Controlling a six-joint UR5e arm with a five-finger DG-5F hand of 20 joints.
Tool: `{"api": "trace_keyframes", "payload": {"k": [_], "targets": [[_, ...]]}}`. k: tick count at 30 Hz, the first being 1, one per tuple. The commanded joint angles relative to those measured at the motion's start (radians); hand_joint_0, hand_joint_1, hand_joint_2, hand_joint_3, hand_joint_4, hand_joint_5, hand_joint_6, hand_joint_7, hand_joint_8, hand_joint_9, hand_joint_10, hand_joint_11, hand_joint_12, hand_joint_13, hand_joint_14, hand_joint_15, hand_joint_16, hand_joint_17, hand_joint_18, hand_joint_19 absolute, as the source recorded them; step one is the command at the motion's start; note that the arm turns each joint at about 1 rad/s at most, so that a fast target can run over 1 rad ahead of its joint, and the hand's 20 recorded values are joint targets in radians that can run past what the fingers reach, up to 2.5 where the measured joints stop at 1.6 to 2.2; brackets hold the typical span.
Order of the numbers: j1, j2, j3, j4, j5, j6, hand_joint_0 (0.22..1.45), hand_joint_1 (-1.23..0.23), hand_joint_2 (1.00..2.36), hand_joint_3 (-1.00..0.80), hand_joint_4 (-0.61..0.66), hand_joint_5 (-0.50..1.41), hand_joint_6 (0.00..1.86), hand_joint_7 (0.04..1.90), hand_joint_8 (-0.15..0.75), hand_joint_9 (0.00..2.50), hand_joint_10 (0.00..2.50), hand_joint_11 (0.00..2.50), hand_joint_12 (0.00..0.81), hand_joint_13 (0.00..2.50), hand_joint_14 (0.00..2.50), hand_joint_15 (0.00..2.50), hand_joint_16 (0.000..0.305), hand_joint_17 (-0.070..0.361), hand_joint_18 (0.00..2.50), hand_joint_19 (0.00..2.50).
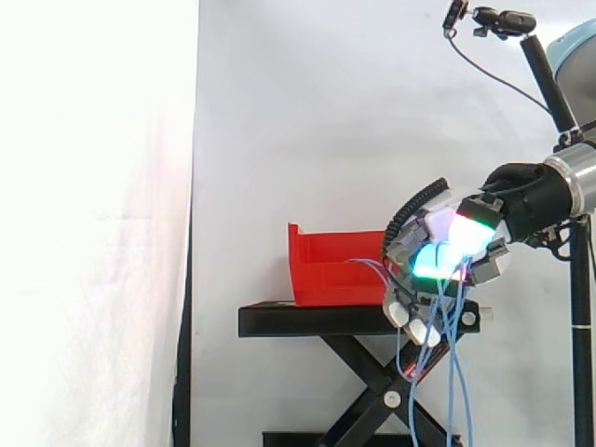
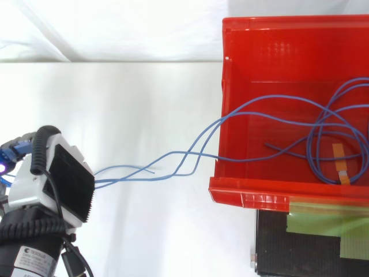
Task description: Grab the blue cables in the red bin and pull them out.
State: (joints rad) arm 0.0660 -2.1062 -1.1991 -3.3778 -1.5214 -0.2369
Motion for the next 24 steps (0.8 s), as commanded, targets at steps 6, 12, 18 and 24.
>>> {"api": "trace_keyframes", "payload": {"k": [6,12,18,24], "targets": [[0.0,0.0,0.0,0.0,0.0,0.0,0.76,-1.14,1.0,-1.0,0.23,0.5,1.15,0.29,0.239,0.67,0.03,0.58,0.34,0.76,0.02,0.5,0.052,0.117,0.64,0.58],[0.0,0.0,0.0,0.002,0.0,0.0,0.77,-1.16,1.0,-1.0,0.25,0.47,1.14,0.3,0.238,0.64,0.02,0.58,0.341,0.76,0.02,0.51,0.052,0.117,0.64,0.58],[0.0,0.0,0.001,0.002,0.0,0.0,0.77,-1.17,1.0,-1.0,0.25,0.45,1.09,0.31,0.237,0.62,0.03,0.59,0.342,0.75,0.02,0.5,0.053,0.119,0.65,0.57],[0.0,0.0,0.0,0.003,0.0,0.0,0.75,-1.15,1.0,-1.0,0.25,0.46,1.06,0.31,0.238,0.61,0.02,0.59,0.342,0.75,0.02,0.51,0.054,0.121,0.65,0.58]]}}
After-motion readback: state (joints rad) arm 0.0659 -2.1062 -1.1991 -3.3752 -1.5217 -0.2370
